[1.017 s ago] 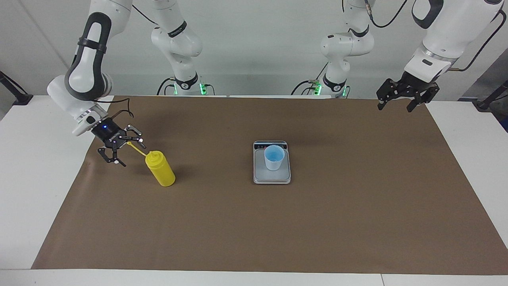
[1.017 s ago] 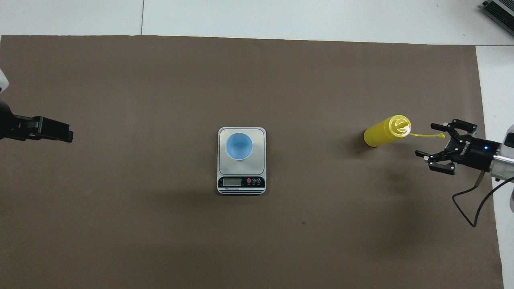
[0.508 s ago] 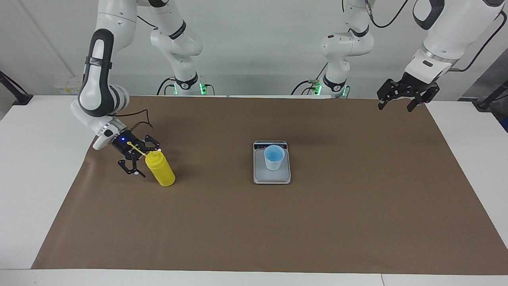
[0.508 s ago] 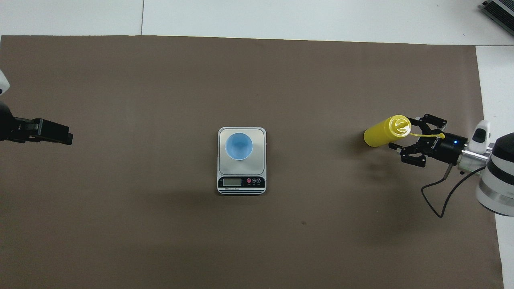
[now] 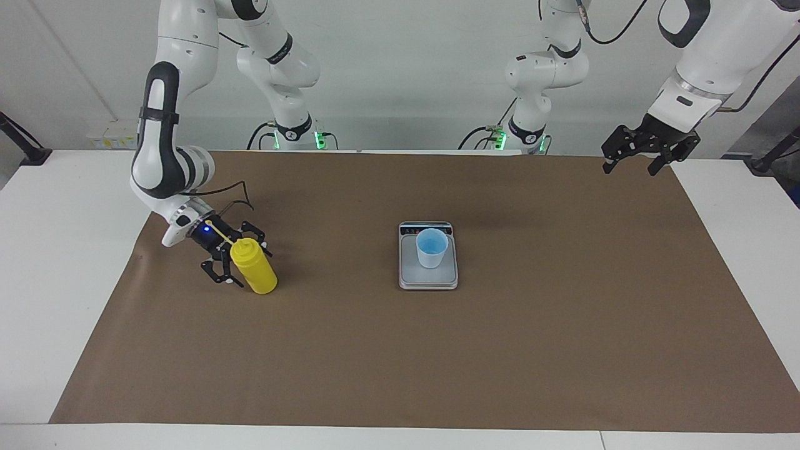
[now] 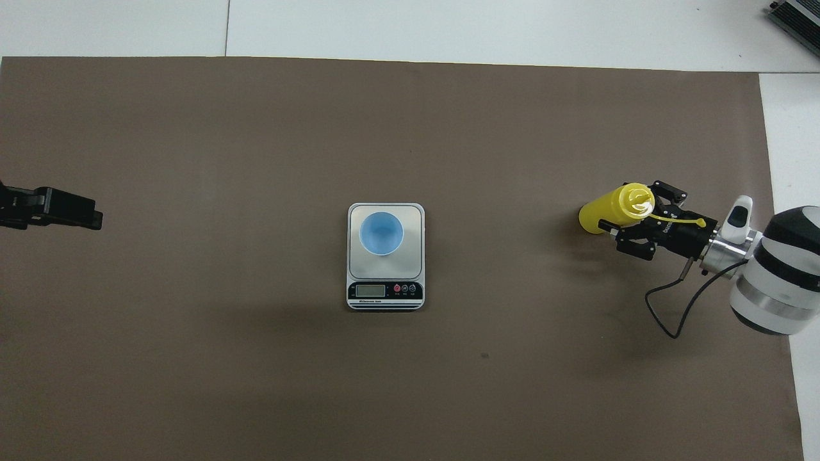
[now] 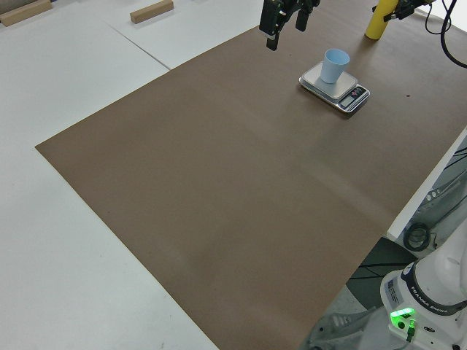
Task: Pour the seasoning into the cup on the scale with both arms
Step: 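Grasp the yellow bottle and lift it upright with the right gripper, then carry the bottle over the cup and tilt it with the right gripper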
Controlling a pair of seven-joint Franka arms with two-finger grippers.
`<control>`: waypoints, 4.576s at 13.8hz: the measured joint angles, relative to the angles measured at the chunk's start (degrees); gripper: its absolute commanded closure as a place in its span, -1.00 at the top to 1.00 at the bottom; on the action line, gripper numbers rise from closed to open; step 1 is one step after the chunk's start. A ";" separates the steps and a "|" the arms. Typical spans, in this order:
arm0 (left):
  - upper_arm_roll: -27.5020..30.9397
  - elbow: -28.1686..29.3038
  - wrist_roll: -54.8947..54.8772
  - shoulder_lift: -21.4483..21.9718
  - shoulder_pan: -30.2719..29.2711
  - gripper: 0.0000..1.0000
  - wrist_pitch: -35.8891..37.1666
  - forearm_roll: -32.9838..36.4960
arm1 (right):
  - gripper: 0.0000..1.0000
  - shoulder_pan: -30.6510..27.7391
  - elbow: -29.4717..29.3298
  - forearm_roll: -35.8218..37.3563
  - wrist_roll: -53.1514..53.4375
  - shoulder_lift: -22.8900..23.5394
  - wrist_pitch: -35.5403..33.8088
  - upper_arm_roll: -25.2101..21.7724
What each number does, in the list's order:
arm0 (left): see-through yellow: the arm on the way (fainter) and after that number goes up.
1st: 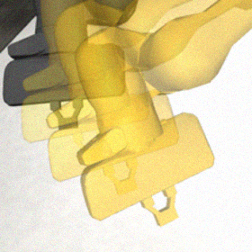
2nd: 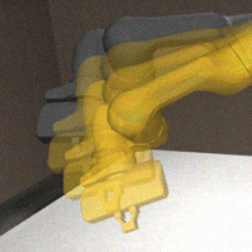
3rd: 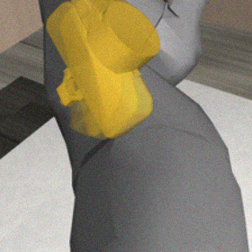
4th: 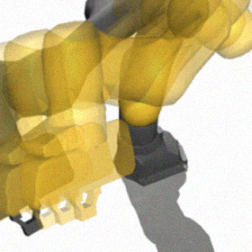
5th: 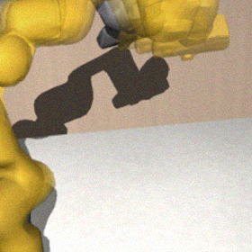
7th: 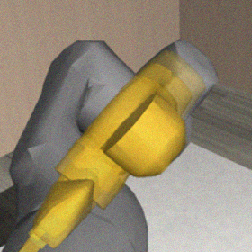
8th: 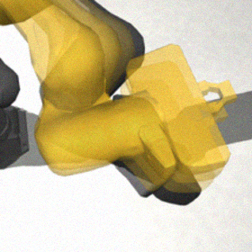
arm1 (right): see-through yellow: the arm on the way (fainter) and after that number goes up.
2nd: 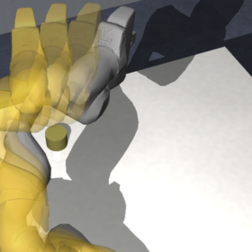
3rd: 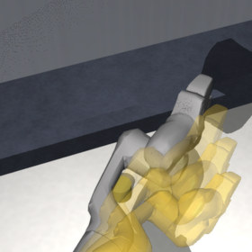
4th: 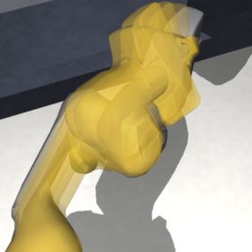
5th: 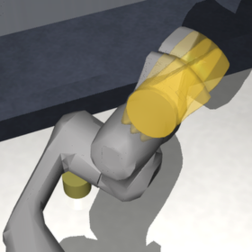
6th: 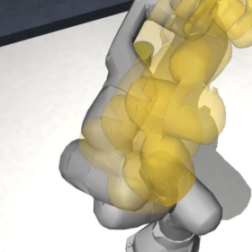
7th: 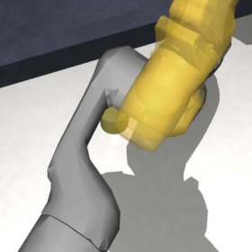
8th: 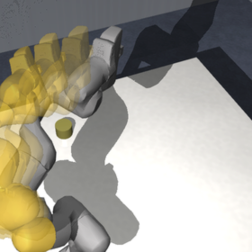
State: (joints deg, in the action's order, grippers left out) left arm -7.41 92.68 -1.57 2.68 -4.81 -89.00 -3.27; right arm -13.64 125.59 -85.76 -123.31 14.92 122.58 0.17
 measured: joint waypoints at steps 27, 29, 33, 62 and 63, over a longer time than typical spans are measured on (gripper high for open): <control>-0.01 0.00 0.00 0.01 0.00 1.00 0.00 0.00 | -1.00 12.72 -14.37 43.51 35.47 -9.44 11.51 0.26; -0.01 0.00 0.00 0.01 0.00 1.00 0.00 0.00 | -1.00 13.91 -14.74 48.21 42.10 -10.26 11.75 0.33; -0.01 0.00 0.00 0.01 0.00 1.00 0.00 0.00 | -1.00 16.10 -14.85 54.96 44.44 -10.28 14.42 0.41; -0.01 0.01 0.00 0.01 0.00 1.00 0.00 0.00 | -1.00 40.80 -28.77 125.06 69.17 0.61 5.03 0.75; -0.01 0.01 0.00 0.01 0.00 1.00 0.00 0.00 | -1.00 41.62 -28.80 125.97 69.94 1.05 4.92 0.76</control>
State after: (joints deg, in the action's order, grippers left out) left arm -7.42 92.69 -1.57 2.69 -4.82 -89.00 -3.27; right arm 27.98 96.79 40.21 -53.37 15.97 127.49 0.92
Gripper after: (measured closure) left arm 0.000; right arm 0.524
